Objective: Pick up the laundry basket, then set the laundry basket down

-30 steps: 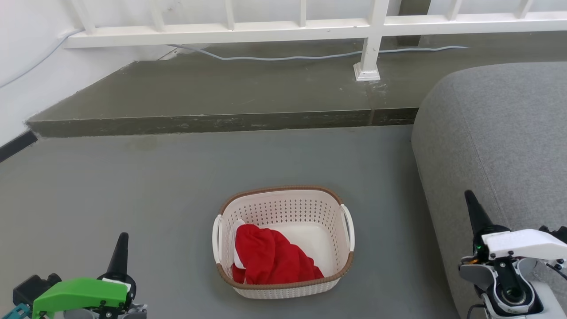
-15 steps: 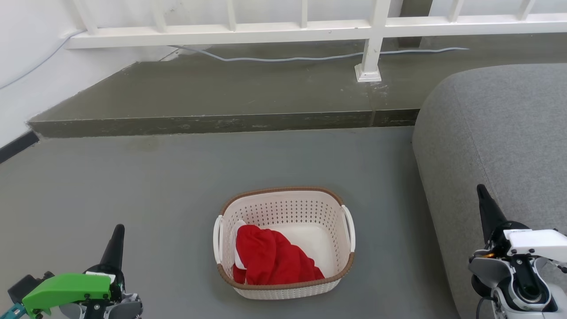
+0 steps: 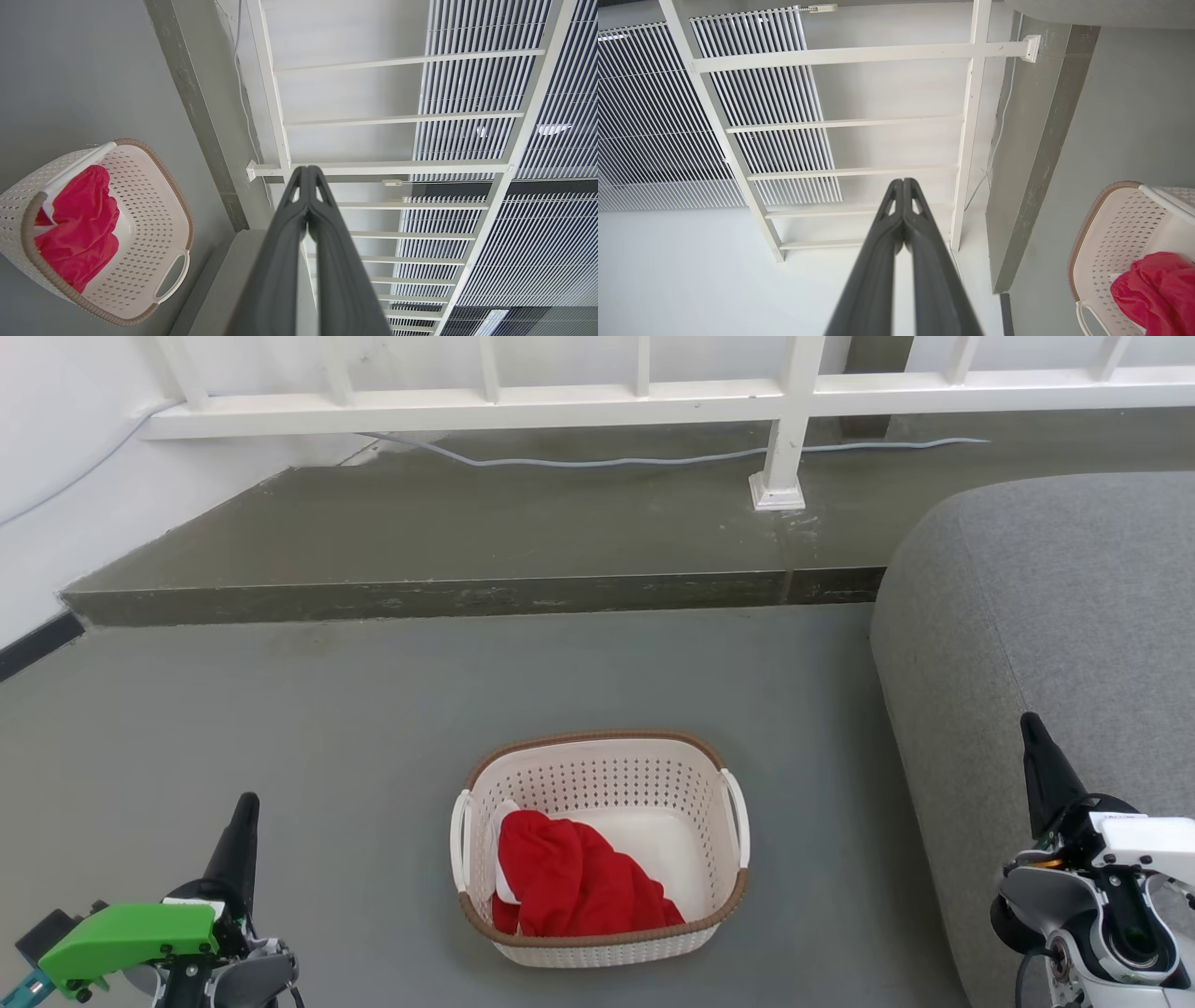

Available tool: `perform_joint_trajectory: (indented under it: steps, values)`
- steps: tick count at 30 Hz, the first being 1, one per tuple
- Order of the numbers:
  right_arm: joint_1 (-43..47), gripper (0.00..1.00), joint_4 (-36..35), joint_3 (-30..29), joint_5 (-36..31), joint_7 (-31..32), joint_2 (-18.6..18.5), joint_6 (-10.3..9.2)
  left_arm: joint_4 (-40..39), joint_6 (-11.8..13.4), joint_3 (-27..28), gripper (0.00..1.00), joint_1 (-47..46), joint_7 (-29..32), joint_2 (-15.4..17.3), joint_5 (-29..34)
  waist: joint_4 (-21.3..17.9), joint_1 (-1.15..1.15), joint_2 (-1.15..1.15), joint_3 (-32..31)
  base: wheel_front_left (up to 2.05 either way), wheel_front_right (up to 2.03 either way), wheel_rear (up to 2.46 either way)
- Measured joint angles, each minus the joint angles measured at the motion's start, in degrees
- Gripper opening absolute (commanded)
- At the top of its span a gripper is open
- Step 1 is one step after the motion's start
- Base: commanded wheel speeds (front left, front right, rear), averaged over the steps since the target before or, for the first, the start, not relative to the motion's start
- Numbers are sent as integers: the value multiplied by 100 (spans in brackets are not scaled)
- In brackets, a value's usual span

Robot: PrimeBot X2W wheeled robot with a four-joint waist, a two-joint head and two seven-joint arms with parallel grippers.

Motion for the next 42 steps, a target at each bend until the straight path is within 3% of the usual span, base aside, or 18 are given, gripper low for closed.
perform_joint_trajectory:
  steps: [42]
  values:
    - [-3,0,26,-9,0,16,2,10,97,-25,25,0,-4,9,0,0,0,0,0,-2,0,0,0]
